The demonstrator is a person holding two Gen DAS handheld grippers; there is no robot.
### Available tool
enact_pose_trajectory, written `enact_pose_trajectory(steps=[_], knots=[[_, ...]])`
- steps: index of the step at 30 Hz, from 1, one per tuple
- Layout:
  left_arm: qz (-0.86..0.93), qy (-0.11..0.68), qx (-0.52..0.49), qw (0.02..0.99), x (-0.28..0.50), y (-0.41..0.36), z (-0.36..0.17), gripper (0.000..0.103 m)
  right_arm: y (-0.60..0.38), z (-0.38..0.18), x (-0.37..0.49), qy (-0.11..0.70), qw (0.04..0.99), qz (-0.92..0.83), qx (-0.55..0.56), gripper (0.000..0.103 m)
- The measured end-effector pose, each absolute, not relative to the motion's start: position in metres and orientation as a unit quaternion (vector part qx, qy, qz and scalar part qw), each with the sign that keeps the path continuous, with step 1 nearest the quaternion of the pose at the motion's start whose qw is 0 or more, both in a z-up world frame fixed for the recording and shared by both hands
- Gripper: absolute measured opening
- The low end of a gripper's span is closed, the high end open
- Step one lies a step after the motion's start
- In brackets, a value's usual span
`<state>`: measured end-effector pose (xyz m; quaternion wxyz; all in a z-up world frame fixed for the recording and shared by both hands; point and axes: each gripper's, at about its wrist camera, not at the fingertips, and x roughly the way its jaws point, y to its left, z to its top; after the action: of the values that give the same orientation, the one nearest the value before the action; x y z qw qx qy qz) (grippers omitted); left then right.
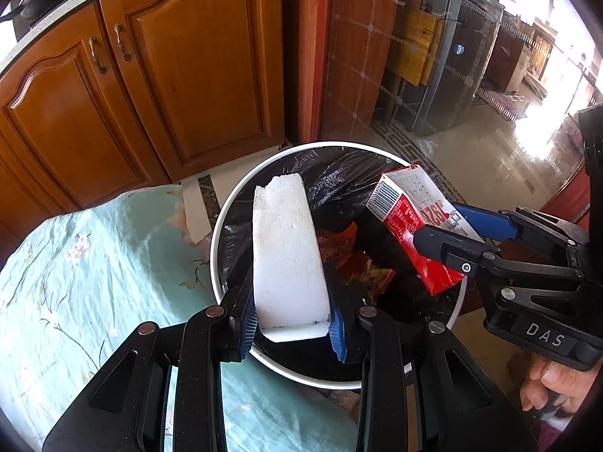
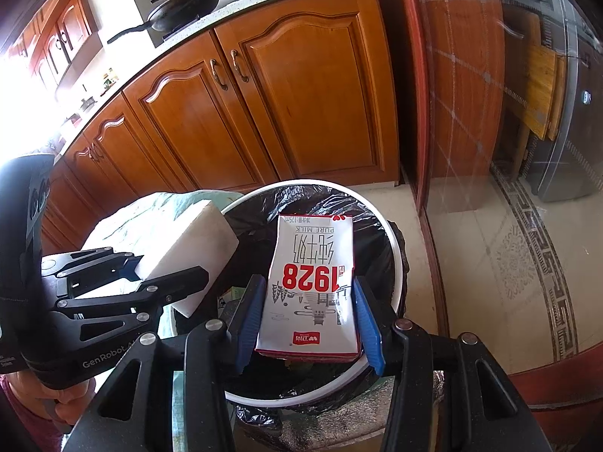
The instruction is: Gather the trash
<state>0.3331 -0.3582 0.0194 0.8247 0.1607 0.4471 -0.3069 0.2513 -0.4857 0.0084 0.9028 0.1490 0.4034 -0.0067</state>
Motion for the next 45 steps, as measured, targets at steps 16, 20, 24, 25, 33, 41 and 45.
enact_pose_trajectory(steps=[16,20,24,25,33,41,45], knots=[[-0.302,0.456,0.16,0.822,0.336,-0.361,0.014,0.043,-0.491,0.009,0.254,0.402,0.901,-0.006,0.166,0.048],[-0.302,0.446,0.159,0.828,0.332,-0.357,0.019,0.05,-0.493,0.011,0.253,0.398,0.901,-0.007,0.175,0.048],[-0.295,0.443,0.158,0.831,0.329,-0.349,0.019,0.05,-0.491,0.015,0.248,0.393,0.903,-0.005,0.176,0.048],[-0.293,0.444,0.155,0.832,0.329,-0.346,0.018,0.05,-0.491,0.016,0.247,0.392,0.903,-0.005,0.177,0.048],[-0.284,0.459,0.114,0.834,0.316,-0.304,0.013,0.05,-0.481,0.017,0.229,0.375,0.907,0.009,0.193,0.048],[-0.269,0.449,0.067,0.849,0.281,-0.257,0.015,0.05,-0.459,0.017,0.198,0.346,0.913,0.021,0.217,0.052],[-0.262,0.446,0.041,0.855,0.261,-0.231,0.014,0.05,-0.443,0.016,0.181,0.337,0.915,0.027,0.219,0.054]])
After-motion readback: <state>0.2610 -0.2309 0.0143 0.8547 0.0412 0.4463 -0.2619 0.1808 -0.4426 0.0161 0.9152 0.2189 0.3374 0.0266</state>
